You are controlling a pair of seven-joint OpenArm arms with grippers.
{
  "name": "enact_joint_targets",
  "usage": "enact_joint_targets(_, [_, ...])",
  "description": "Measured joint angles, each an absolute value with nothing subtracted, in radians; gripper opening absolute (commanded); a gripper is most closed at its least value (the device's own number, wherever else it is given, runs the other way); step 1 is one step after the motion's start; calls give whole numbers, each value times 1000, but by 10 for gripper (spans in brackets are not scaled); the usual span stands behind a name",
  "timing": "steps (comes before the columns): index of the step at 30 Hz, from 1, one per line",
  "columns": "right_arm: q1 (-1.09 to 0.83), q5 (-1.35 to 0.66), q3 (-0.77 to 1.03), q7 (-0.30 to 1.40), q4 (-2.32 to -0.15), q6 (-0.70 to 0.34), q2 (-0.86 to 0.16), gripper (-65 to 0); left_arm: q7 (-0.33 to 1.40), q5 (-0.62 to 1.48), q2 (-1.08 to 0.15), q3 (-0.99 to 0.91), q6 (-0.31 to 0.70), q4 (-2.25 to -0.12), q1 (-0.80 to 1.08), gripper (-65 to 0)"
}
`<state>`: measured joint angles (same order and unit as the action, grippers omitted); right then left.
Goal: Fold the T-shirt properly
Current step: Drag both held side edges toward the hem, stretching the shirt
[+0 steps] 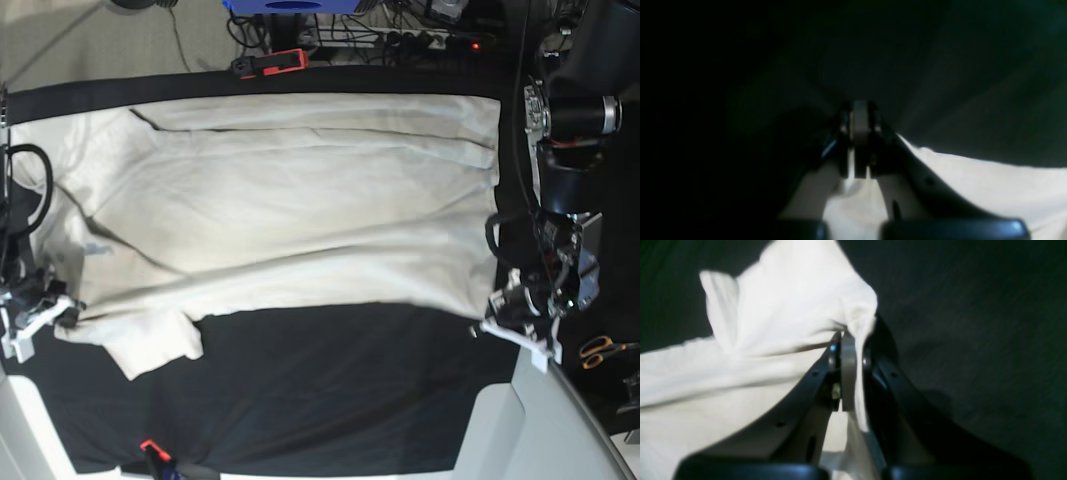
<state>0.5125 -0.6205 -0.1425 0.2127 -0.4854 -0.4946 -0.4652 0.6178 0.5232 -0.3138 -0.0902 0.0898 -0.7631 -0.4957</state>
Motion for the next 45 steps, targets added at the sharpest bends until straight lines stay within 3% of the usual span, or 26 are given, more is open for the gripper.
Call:
enact_joint_targets(13, [534, -612, -142, 266, -485, -495, -474, -650, 697, 523, -313, -90, 90, -845, -521, -650])
enact_joint_targets(26, [543, -199, -135, 265, -535, -499, -446, -650, 697, 520, -314, -90, 90, -845, -517, -650])
enact_joint_targets(45, [549, -182, -142, 212, -536, -507, -463, -650, 697, 524, -344, -88, 91, -845, -515, -650])
